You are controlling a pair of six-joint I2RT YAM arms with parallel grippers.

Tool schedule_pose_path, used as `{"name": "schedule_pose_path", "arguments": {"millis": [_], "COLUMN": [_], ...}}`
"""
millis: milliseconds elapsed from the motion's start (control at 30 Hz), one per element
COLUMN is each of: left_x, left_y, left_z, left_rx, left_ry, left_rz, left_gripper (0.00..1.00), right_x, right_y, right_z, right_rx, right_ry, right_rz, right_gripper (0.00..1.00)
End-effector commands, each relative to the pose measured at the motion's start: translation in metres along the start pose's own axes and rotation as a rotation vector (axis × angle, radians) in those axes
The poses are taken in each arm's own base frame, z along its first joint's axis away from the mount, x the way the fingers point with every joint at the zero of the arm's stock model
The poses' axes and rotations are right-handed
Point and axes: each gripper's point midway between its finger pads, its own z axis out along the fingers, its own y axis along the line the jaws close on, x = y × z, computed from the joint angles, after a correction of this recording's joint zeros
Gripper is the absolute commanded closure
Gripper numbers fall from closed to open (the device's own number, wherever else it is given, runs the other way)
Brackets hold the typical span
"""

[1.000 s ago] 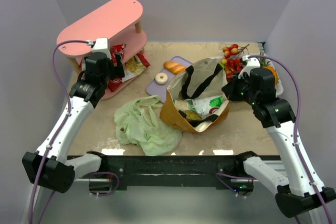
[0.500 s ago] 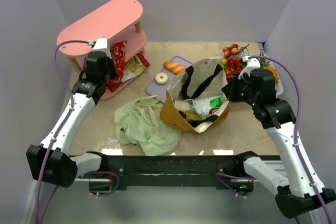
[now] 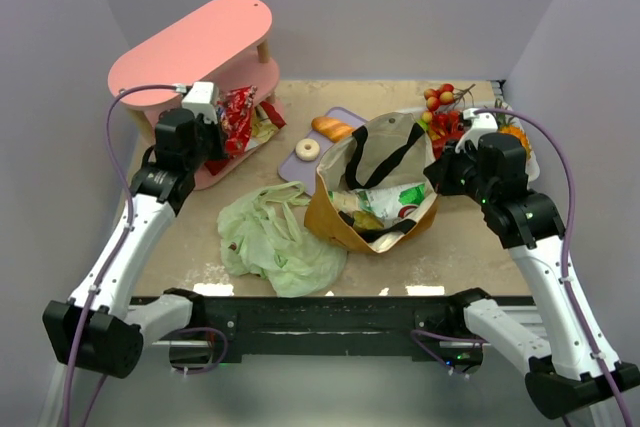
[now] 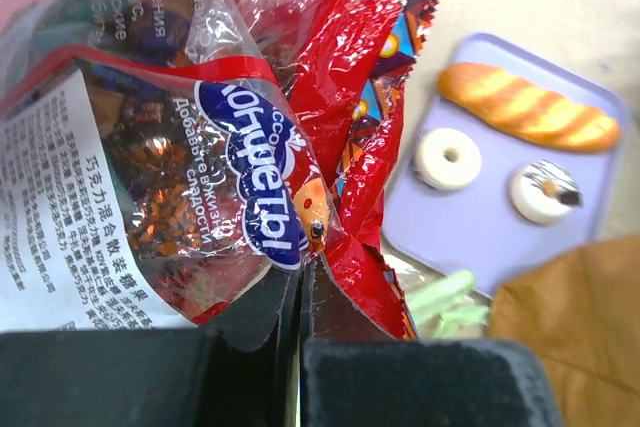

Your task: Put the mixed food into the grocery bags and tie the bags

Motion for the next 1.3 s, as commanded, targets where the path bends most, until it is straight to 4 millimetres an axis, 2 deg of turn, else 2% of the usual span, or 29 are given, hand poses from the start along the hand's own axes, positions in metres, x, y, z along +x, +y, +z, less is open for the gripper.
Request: {"name": "schedule_pose_path", "arguments": {"millis": [0,33,167,300,433,600,833,1100,1133,1267], "left_x": [-0.048,-0.05,-0.06,-0.07,-0.097,-0.133,-0.175,-0.208,-0.21,-0.22], "left_y": [-0.044,-0.053,-0.064,-0.091,-0.106,-0.132,-0.145,-0.167,-0.169,-0.184], "left_z": [-0.038,-0.044,-0.061,-0.081,-0.107,-0.159,-0.212,-0.249,-0.245,-0.25], "left_rx": [0.265,0.319,0.388,0.53,0.604,0.776,0.873,1.065,1.072,1.126], "left_ry": [-0.191,-0.201,-0.231,-0.299,-0.411,-0.576,-0.766,-0.855,-0.843,-0.85], "left_rz": [0.13,0.148,0.201,0.252,0.241,0.237,0.256,0.235,0.222,0.219], "left_gripper": [1.0,1.0,1.0,1.0,1.0,1.0,1.0,1.0,1.0,1.0], "right_x": [0.0,0.0,-0.002,-0.006,-0.006,-0.005,-0.007,-0.006,-0.006,-0.006], "right_y": [-0.005,-0.007,-0.007,-0.01,-0.011,-0.008,-0.007,-0.007,-0.007,-0.007], "right_z": [0.001,0.002,0.002,-0.001,-0.002,0.0,-0.001,-0.002,-0.002,-0.003], "right_rx": [0.023,0.031,0.036,0.057,0.06,0.044,0.036,0.037,0.036,0.036], "right_ry": [-0.007,-0.008,-0.011,-0.023,-0.025,-0.024,-0.031,-0.028,-0.028,-0.03], "right_rz": [-0.017,-0.017,-0.014,-0.017,-0.021,-0.018,-0.021,-0.024,-0.022,-0.022], "right_gripper": [1.0,1.0,1.0,1.0,1.0,1.0,1.0,1.0,1.0,1.0]}}
